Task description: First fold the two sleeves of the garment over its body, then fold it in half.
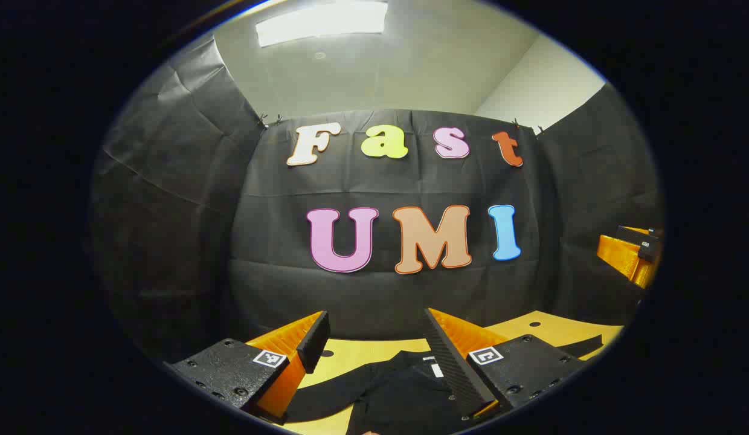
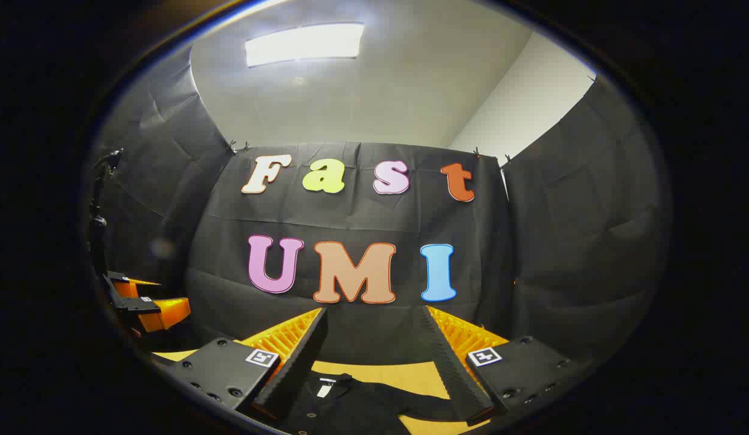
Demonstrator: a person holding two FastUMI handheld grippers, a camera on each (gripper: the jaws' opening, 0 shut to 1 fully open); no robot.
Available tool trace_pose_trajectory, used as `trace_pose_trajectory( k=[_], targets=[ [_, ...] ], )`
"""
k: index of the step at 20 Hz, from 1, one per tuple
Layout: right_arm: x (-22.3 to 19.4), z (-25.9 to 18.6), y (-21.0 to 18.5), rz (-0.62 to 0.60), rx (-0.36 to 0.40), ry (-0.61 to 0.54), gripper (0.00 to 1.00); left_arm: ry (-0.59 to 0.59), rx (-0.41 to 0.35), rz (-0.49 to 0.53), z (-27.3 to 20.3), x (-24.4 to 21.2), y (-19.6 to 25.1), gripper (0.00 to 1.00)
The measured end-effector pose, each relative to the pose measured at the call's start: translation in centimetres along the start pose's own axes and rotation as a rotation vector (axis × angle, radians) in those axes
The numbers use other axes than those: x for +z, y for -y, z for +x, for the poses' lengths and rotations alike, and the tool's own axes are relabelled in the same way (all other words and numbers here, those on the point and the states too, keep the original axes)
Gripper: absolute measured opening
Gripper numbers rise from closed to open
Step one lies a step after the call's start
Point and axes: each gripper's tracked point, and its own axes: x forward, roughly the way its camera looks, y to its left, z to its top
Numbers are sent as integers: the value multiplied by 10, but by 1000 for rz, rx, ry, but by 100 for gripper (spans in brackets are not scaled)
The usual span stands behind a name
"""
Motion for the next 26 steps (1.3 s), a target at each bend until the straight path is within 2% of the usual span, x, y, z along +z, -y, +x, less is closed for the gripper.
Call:
trace_pose_trajectory(
  k=[6,7,8,13,14,15,16,17,20,21,23,24,26],
  targets=[
    [-1,3,-2,-5,-4,-9,97,-7,16,-8,4,-4,-12,97],
    [-1,4,-3,-7,-2,-9,97,-6,19,-7,5,-3,-13,94],
    [-2,5,-4,-9,2,-9,97,-7,21,-6,4,-4,-14,97],
    [-8,11,-11,-13,19,-24,97,-10,32,-5,5,-6,-20,97],
    [-8,11,-13,-12,24,-26,97,-13,34,-7,5,-8,-20,94],
    [-8,13,-15,-12,27,-27,97,-16,37,-9,6,-9,-21,97],
    [-9,13,-16,-12,29,-27,97,-19,39,-10,7,-10,-22,93],
    [-7,13,-16,-14,29,-24,97,-21,42,-10,7,-10,-23,97],
    [-6,17,-18,-18,35,-18,97,-34,55,-3,10,-15,-25,97],
    [-5,17,-20,-17,38,-18,97,-33,55,-6,10,-14,-25,94],
    [-4,20,-21,-20,42,-16,97,-26,50,-9,13,-11,-23,97],
    [-4,20,-19,-23,42,-17,97,-27,46,-5,14,-11,-21,93],
    [-6,23,-19,-31,43,-20,97,-30,28,1,15,-13,-15,97]
  ],
)
